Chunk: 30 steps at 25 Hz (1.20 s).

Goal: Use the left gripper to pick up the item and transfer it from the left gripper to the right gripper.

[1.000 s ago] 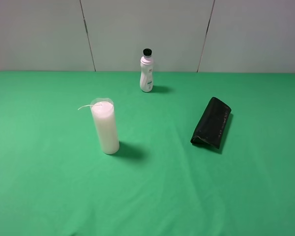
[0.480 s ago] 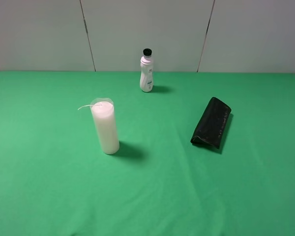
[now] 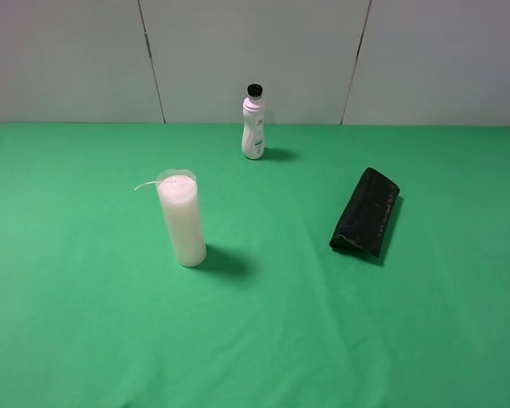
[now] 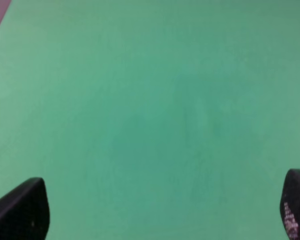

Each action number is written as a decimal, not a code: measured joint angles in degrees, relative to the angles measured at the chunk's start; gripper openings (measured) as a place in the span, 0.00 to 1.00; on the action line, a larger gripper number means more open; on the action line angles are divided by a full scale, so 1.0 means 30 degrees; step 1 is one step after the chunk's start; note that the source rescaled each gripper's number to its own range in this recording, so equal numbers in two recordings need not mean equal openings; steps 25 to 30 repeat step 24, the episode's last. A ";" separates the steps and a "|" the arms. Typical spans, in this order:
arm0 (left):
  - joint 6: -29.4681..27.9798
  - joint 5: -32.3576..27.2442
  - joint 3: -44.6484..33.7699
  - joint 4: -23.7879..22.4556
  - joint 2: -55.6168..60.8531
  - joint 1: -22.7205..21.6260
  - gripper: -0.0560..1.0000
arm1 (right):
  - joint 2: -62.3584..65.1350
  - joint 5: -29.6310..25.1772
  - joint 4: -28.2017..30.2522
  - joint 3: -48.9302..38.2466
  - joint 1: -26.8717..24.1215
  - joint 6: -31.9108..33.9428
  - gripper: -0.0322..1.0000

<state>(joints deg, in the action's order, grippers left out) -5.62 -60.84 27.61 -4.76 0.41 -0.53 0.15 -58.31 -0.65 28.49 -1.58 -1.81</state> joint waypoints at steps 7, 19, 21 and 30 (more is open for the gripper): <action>0.0000 0.0000 0.0000 0.0000 0.0000 0.0000 0.85 | 0.0000 0.0008 0.0000 0.0000 0.0000 0.0000 1.00; 0.0000 0.0000 0.0000 0.0000 0.0000 0.0000 0.85 | 0.0000 0.0008 0.0000 0.0000 0.0000 0.0000 1.00; 0.0000 0.0000 0.0000 0.0000 0.0000 0.0000 0.85 | 0.0000 0.0008 0.0000 0.0000 0.0000 0.0000 1.00; 0.0000 0.0000 0.0000 0.0000 0.0000 0.0000 0.85 | 0.0000 0.0008 0.0000 0.0000 0.0000 0.0000 1.00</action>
